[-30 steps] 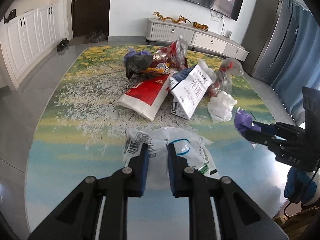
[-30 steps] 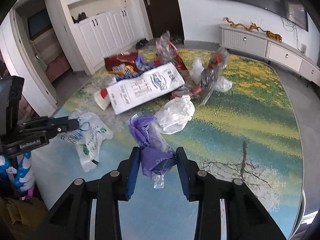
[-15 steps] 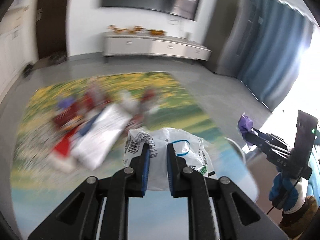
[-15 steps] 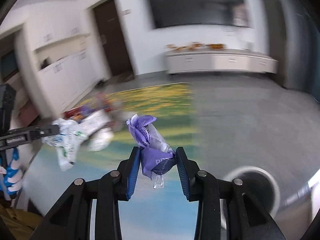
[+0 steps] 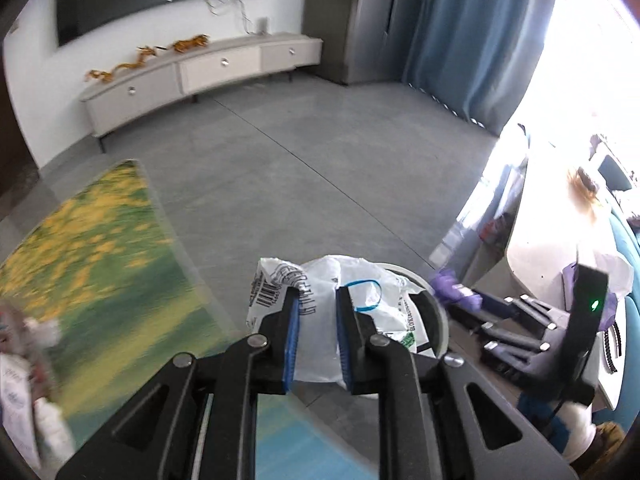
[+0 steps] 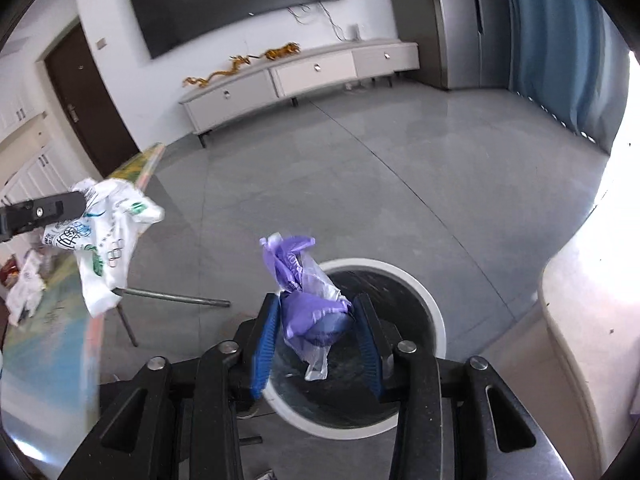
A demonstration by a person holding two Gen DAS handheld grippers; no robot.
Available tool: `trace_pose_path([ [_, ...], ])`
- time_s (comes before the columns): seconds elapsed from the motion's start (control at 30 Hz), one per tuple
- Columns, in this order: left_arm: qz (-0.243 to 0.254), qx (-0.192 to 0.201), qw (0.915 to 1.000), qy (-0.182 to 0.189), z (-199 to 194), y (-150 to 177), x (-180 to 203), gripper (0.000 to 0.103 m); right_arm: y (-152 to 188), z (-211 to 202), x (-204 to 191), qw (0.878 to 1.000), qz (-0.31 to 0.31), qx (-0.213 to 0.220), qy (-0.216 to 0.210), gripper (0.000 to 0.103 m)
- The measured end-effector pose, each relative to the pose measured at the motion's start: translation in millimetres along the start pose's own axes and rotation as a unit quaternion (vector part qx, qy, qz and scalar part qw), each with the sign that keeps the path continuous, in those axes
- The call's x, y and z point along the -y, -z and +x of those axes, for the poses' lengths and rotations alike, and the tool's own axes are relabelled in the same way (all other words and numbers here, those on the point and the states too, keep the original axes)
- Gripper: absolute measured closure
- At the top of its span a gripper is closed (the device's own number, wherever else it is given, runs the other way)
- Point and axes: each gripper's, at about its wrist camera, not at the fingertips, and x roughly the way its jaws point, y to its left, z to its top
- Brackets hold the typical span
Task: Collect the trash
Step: 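Carry both bags to the trash bin and open both tools over it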
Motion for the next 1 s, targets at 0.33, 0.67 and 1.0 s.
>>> trace_pose_path([
  [0.33, -0.003, -0.010, 0.9987, 0.049, 34.2, -21.4, 23.4, 0.057, 10.9, 7.3, 29.5, 0.998, 0.043, -0.013, 0.037, 0.039],
  [0.67, -0.020, 0.092, 0.9954, 0.021, -73.3, -7.1, -19.8, 0.057, -7.1, -67.3, -10.4, 0.998, 0.020, 0.065, 0.003, 0.039],
  [1.0, -0.042, 0.163, 0.9835, -0.065, -203.3, 42.5, -113.6, 0.057, -48.8, -152.5, -128.5, 0.981, -0.084, 0.165, -0.062, 0.039],
])
